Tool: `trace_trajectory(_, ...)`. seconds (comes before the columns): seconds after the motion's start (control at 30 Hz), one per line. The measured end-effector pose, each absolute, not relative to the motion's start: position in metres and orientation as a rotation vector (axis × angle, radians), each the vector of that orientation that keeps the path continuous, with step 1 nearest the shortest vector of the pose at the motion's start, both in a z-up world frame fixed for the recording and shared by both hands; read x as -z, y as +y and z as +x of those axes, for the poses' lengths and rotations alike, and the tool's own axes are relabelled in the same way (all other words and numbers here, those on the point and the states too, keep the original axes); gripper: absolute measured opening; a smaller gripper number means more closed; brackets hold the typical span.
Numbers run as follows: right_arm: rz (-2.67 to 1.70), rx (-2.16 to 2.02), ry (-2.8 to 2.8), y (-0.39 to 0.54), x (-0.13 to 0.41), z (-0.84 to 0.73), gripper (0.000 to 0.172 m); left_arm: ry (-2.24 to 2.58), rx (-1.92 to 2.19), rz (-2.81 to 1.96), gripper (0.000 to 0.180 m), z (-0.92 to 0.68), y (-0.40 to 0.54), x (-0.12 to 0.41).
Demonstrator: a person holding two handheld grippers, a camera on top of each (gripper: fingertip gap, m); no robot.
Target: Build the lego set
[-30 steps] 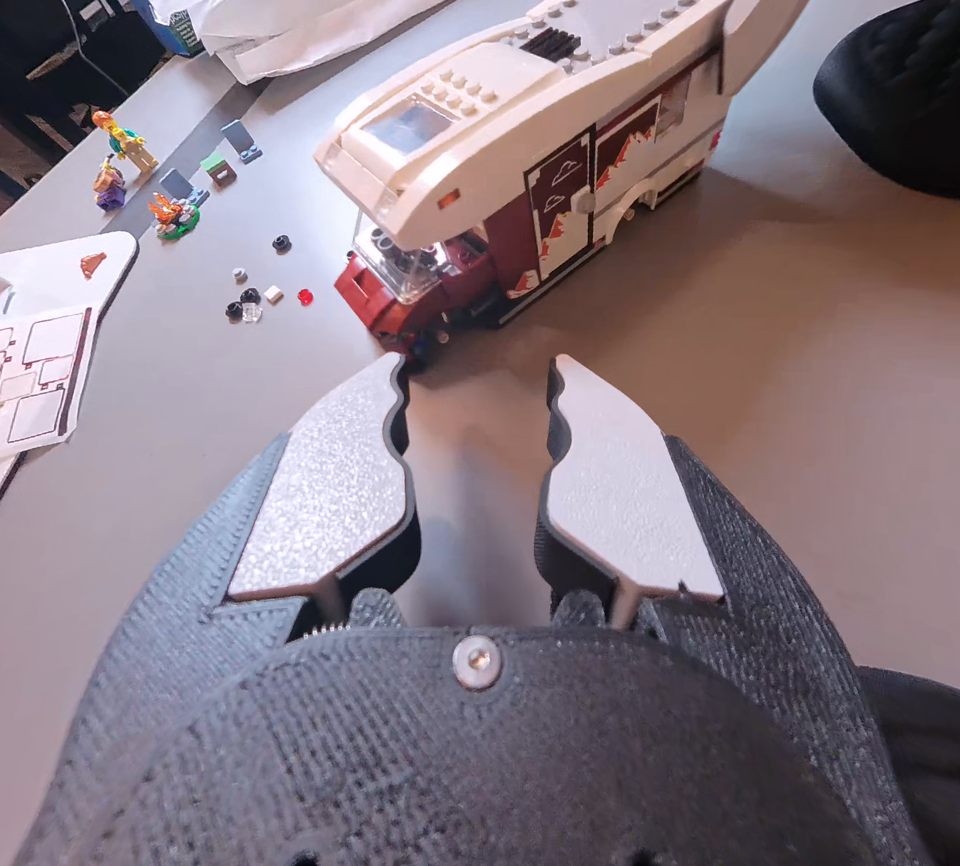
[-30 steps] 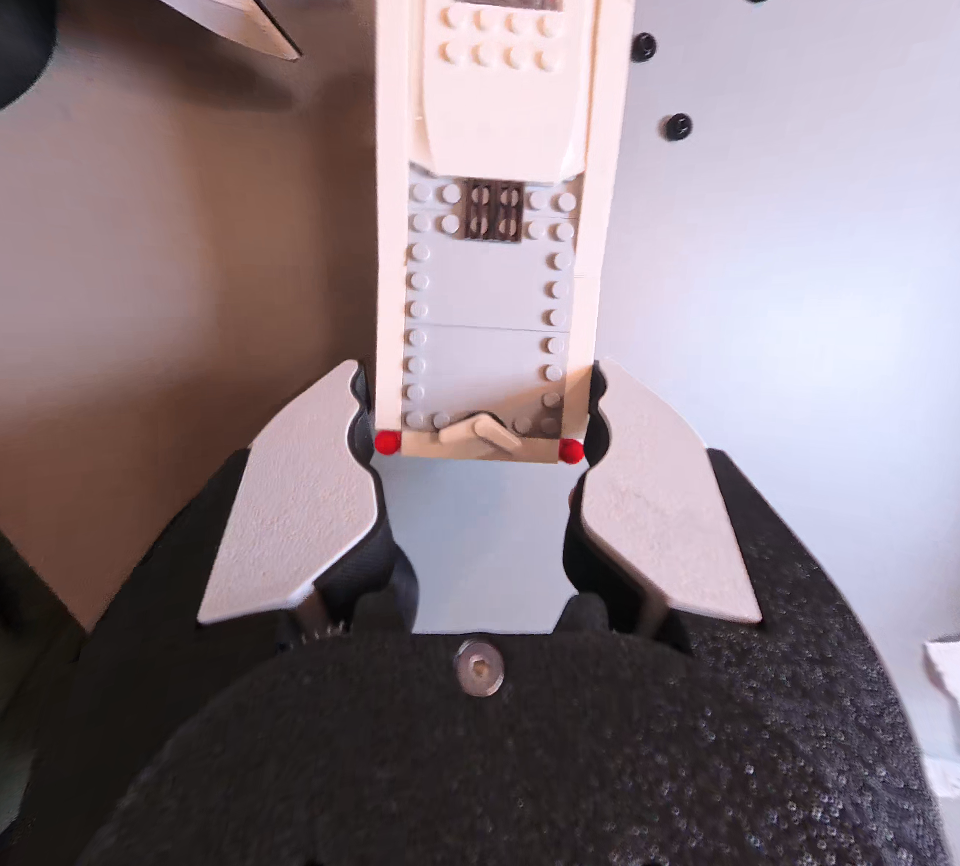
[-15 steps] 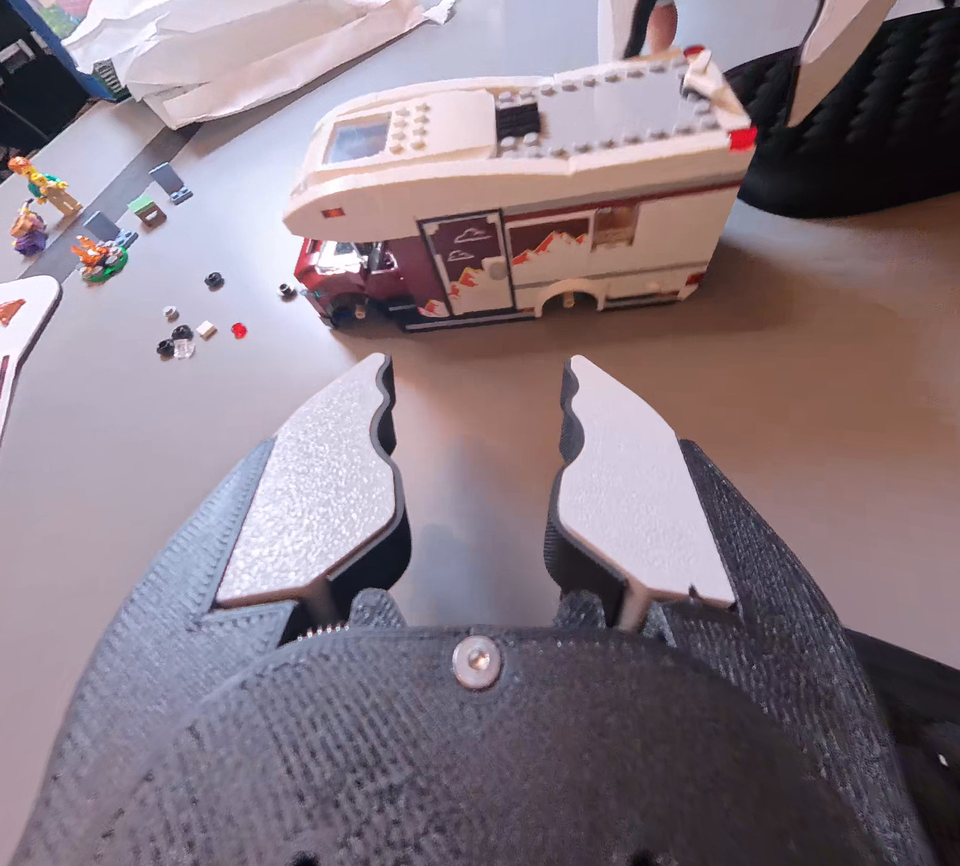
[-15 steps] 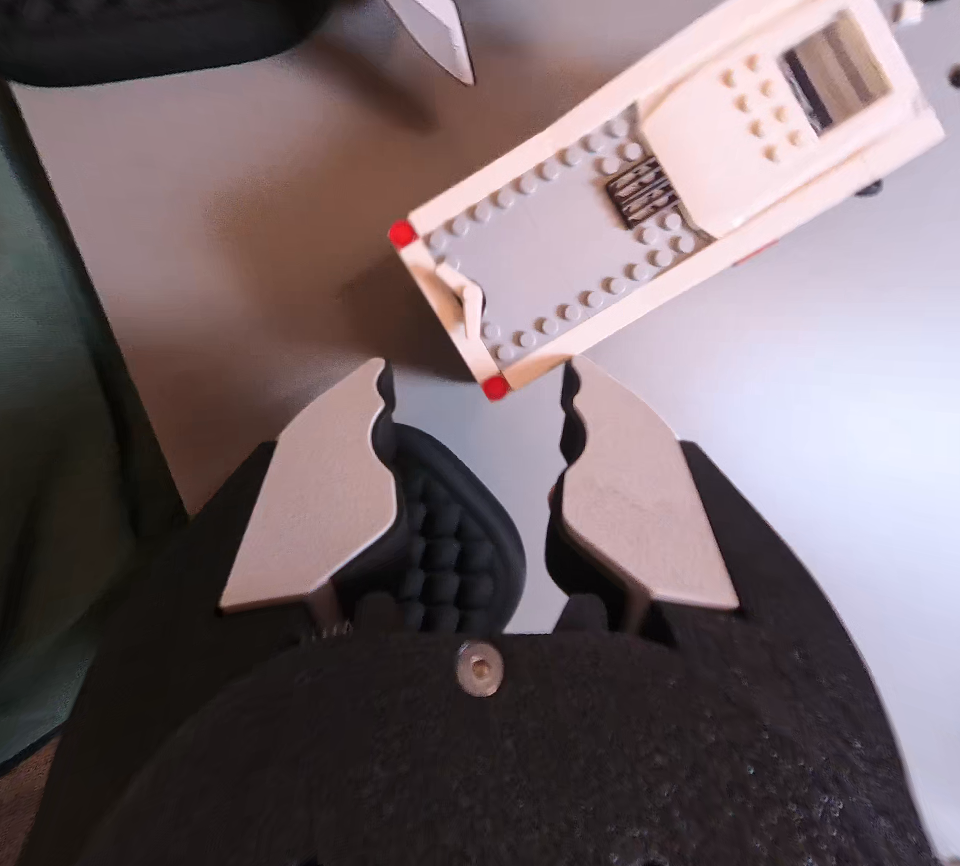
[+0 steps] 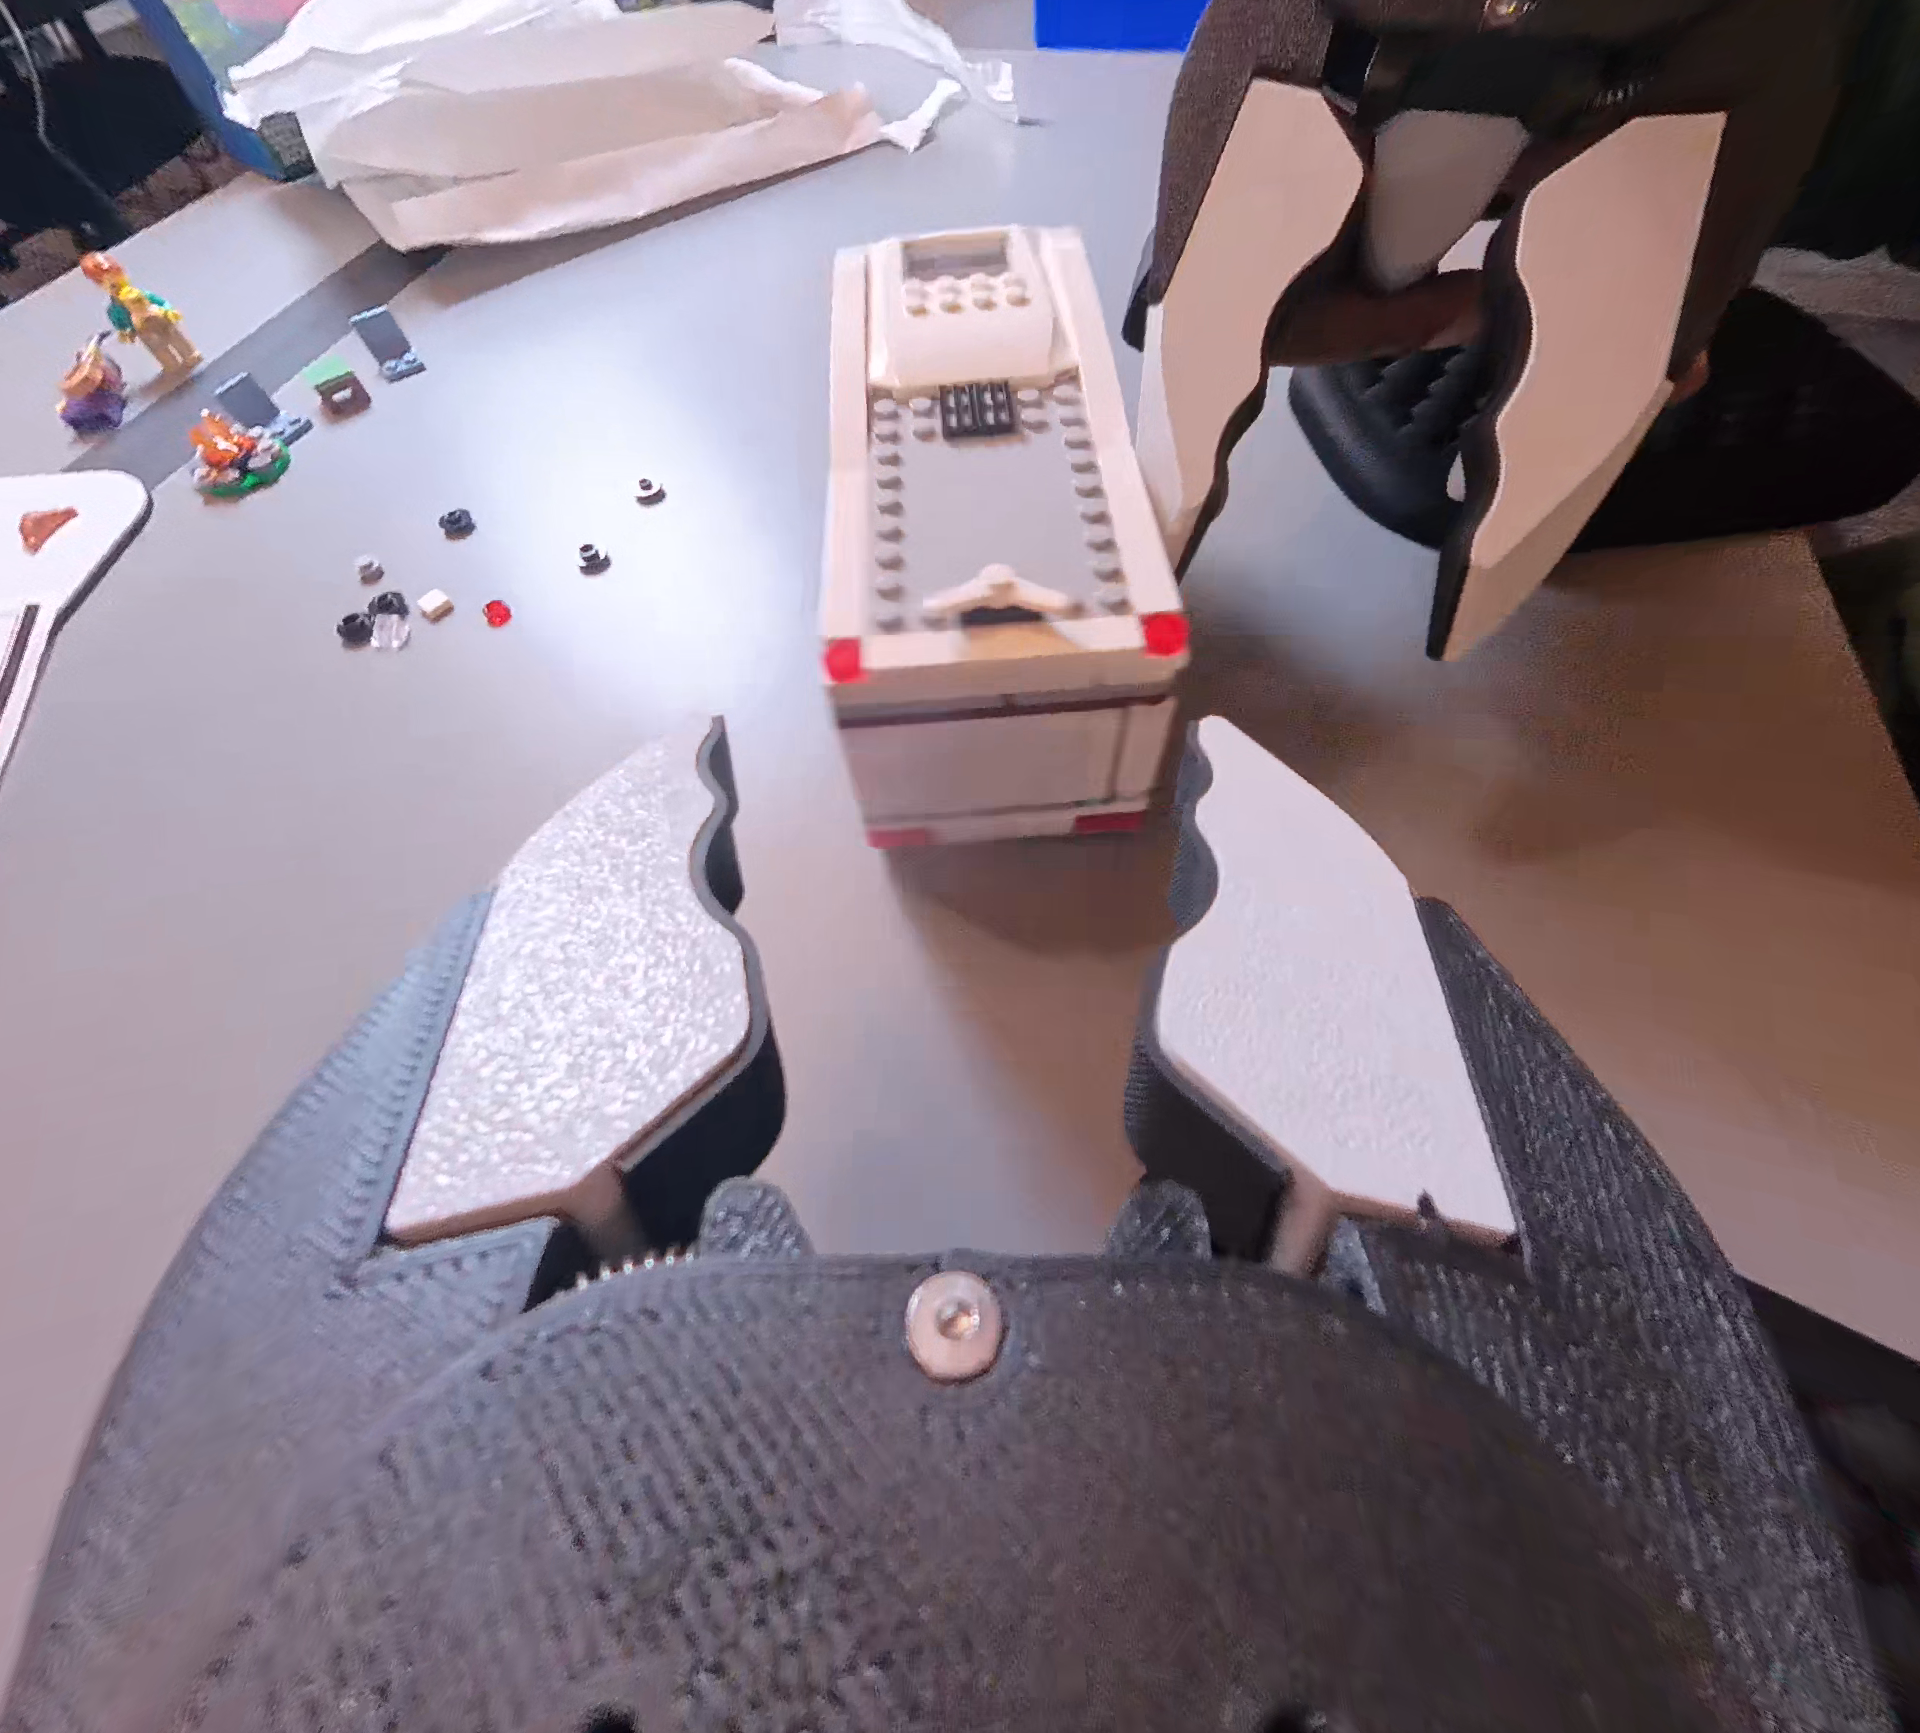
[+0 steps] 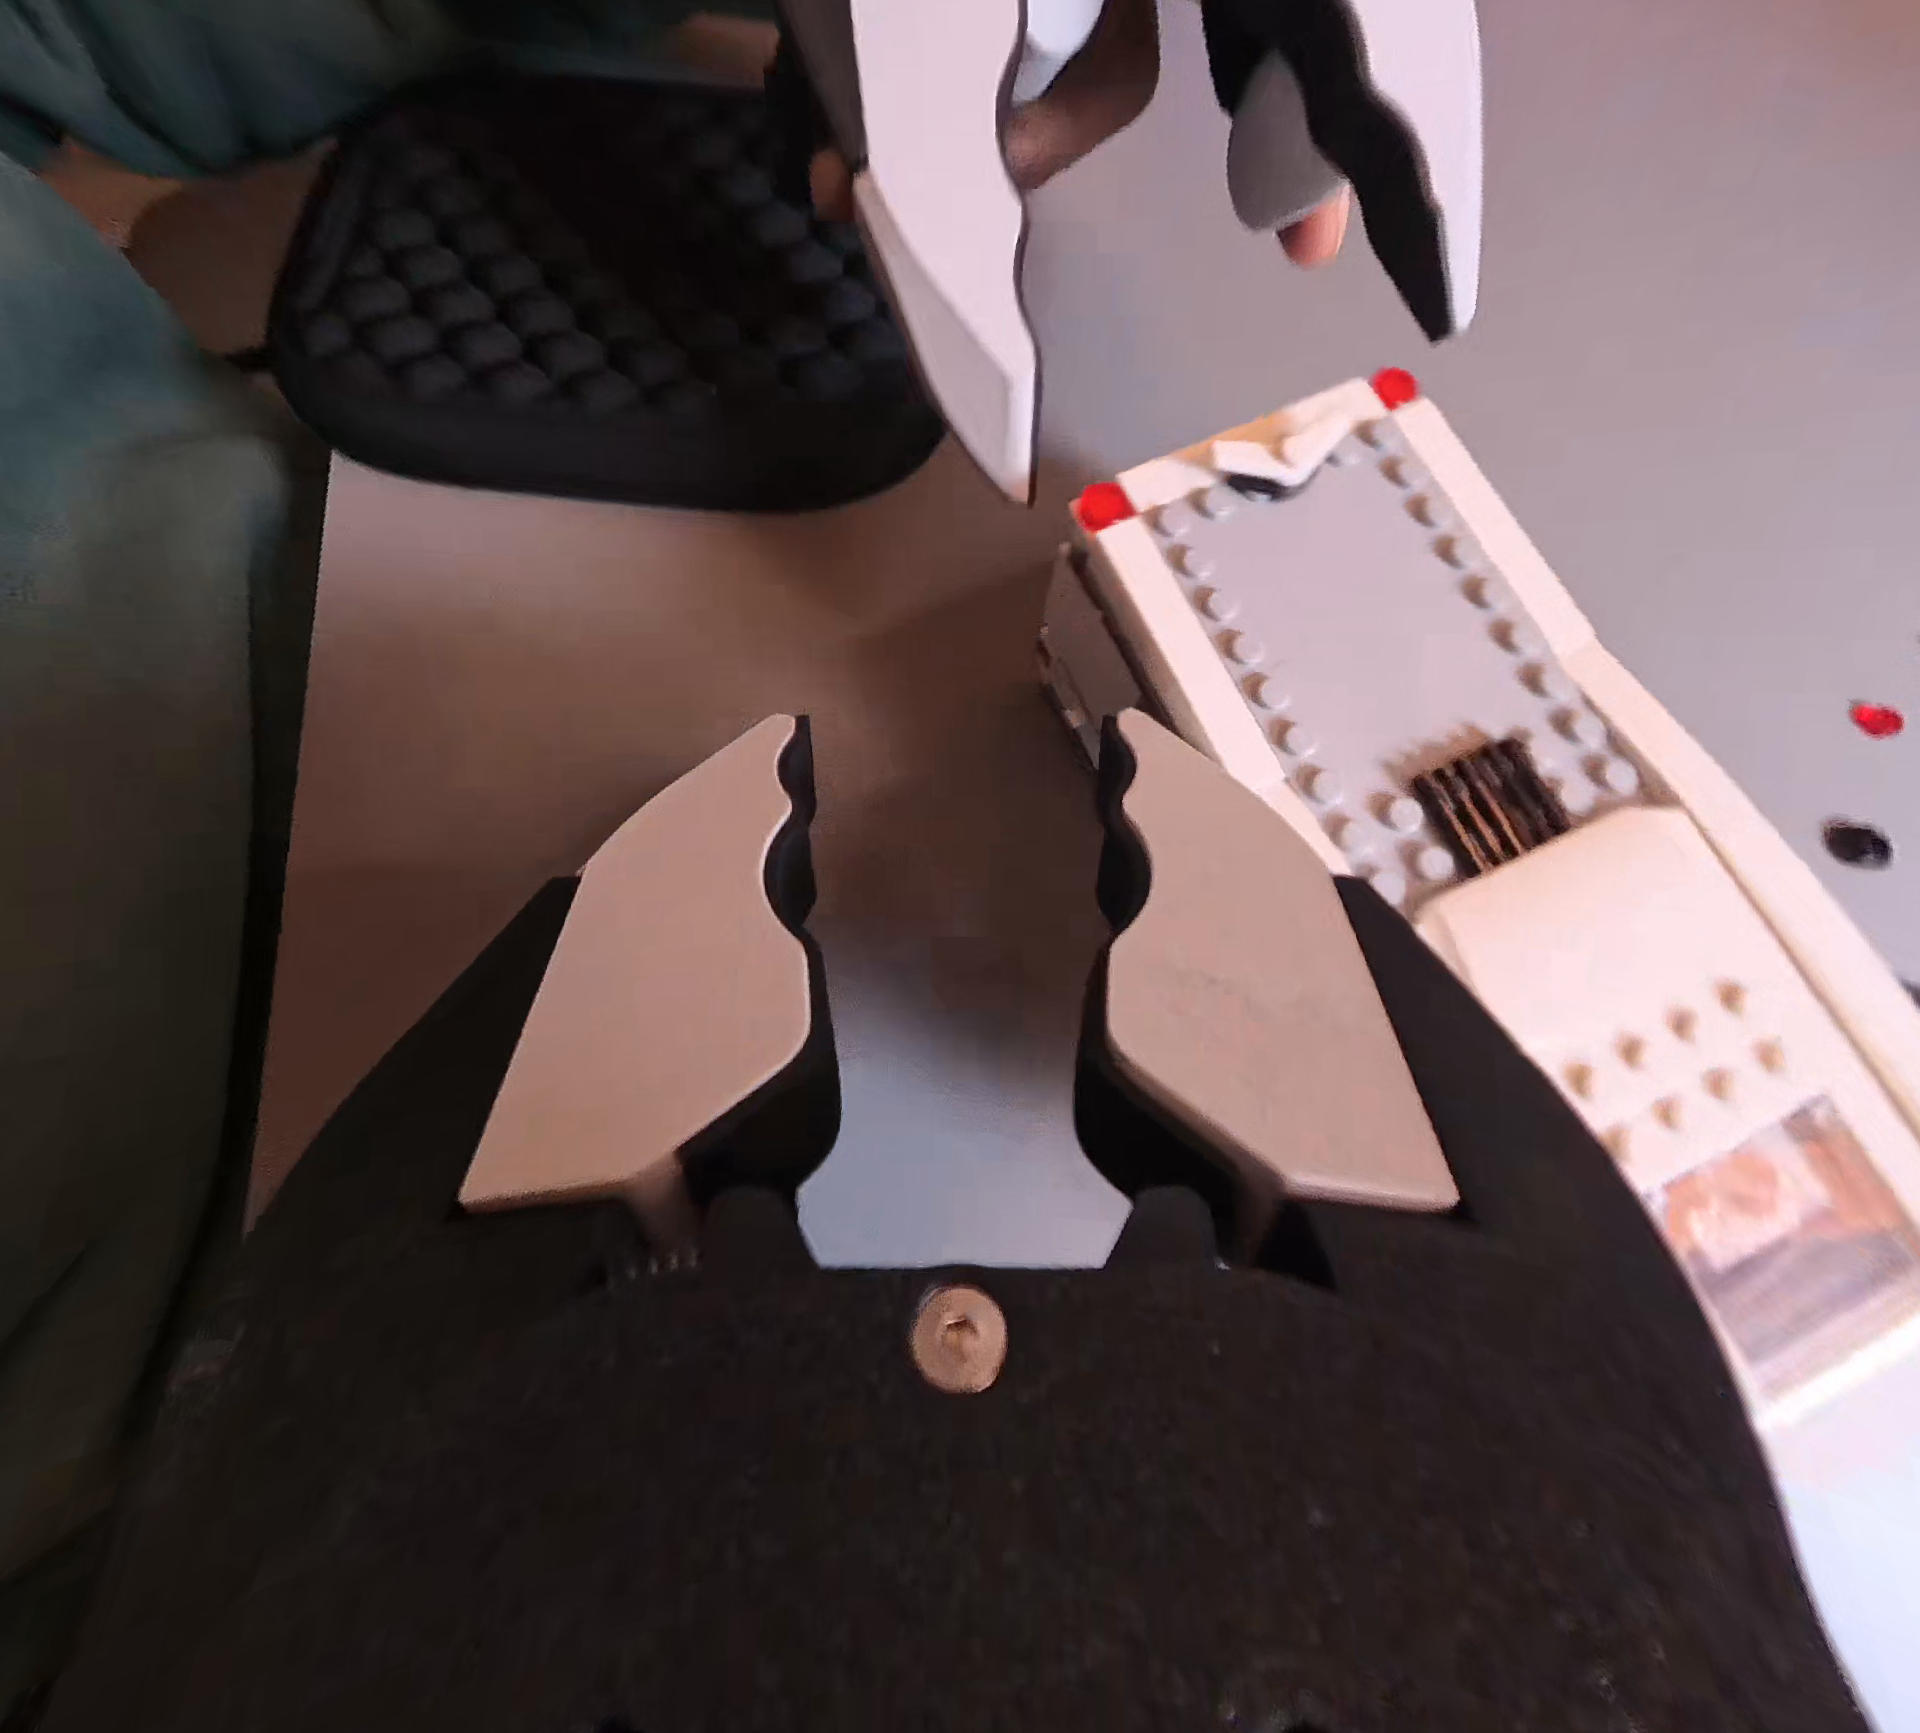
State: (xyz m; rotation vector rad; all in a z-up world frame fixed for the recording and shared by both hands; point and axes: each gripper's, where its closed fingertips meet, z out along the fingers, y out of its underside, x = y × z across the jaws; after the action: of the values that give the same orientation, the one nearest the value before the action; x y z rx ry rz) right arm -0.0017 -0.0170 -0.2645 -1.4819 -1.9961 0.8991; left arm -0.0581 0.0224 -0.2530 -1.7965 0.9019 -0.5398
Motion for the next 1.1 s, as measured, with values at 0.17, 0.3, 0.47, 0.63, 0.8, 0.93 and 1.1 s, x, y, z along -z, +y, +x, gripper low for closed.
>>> trace_trajectory(0.17, -1.254, -1.066, -1.981, -0.024, 0.246, 0.001, 0.053, 0.888, 0.463, -1.899, 0.094, -0.051, 0.030, 0.268)
trace_trajectory(0.3, -1.125, -1.062, -1.730, 0.022, 0.205, 0.030, 0.055, 0.903, 0.439, -1.958, 0.093, -0.043, 0.041, 0.281)
trace_trajectory(0.47, -1.207, -0.940, -1.559, 0.103, 0.201, 0.073, 0.074, 0.944, 0.452, -1.950, 0.080, -0.042, 0.048, 0.285)
trace_trajectory(0.63, -1.299, -0.941, -1.622, 0.127, 0.239, 0.080, 0.084, 0.947, 0.508, -1.926, 0.079, -0.046, 0.050, 0.284)
trace_trajectory(0.8, -1.408, -0.966, -1.783, 0.118, 0.283, 0.070, 0.086, 0.820, 0.757, -1.986, 0.079, -0.051, 0.054, 0.277)
trace_trajectory(0.93, -1.453, -0.908, -1.844, 0.114, 0.294, 0.062, 0.074, 0.735, 0.958, -2.020, 0.079, -0.059, 0.059, 0.272)
trace_trajectory(1.1, -1.537, -0.944, -1.830, 0.115, 0.297, 0.057, 0.060, 0.465, 1.243, -2.110, 0.079, -0.063, 0.073, 0.269)
